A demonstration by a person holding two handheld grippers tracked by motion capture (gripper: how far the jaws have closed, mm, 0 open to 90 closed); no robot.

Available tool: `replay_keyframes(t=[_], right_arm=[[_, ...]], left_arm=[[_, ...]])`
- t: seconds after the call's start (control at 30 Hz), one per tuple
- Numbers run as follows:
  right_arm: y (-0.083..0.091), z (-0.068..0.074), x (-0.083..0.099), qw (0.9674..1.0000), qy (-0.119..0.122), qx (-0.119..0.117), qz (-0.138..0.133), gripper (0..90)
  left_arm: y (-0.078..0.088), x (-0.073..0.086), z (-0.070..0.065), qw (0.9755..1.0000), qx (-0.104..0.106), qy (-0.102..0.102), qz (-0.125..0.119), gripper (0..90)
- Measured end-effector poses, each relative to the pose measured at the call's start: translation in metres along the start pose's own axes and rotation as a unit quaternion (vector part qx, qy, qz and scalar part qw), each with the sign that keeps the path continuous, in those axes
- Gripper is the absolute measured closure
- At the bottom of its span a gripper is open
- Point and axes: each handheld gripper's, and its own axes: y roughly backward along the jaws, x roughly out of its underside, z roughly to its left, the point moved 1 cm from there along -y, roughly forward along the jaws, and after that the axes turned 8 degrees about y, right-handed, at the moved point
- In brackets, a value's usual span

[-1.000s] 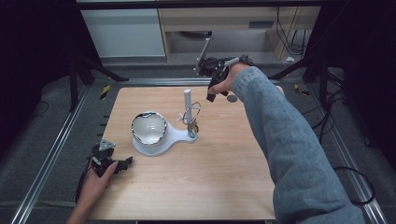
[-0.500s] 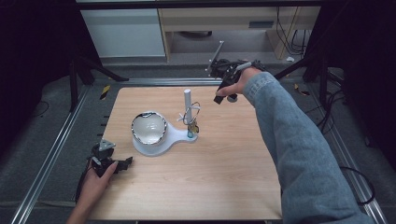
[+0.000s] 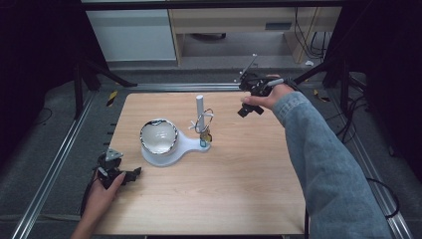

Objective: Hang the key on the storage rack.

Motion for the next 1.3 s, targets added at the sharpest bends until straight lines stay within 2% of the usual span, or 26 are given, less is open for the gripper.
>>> replay_keyframes(t=[0.23,0.4,0.47,0.83,0.97,1.03,1.07,1.3], right_arm=[[-0.006,0.001,0.018,1.0000,-0.008,0.001,-0.004,7.4],[-0.012,0.003,0.037,0.9994,-0.019,0.024,-0.014,11.0],[-0.012,0.004,0.040,0.9993,-0.021,0.025,-0.016,11.7],[-0.024,0.009,0.078,0.9983,-0.036,0.038,-0.025,12.7],[-0.034,0.017,0.097,0.9977,-0.041,0.042,-0.034,12.8],[-0.035,0.018,0.100,0.9976,-0.041,0.043,-0.034,12.8],[-0.040,0.021,0.108,0.9975,-0.043,0.043,-0.037,12.8],[-0.054,0.031,0.130,0.9973,-0.047,0.041,-0.038,12.8]], left_arm=[[0.000,0.000,0.000,1.0000,0.000,0.000,-0.001,0.0],[0.000,0.000,0.000,1.0000,0.000,0.002,-0.002,0.0],[0.000,0.000,0.000,1.0000,0.001,0.002,-0.003,0.0],[0.000,0.000,0.000,1.0000,0.001,0.003,-0.003,0.0],[0.000,0.000,0.000,1.0000,0.001,0.003,-0.002,0.0],[0.000,0.000,0.000,1.0000,0.001,0.003,-0.003,0.0],[0.000,0.000,0.000,1.0000,0.001,0.003,-0.003,0.0],[0.000,0.000,0.000,1.0000,0.001,0.003,-0.003,0.0]])
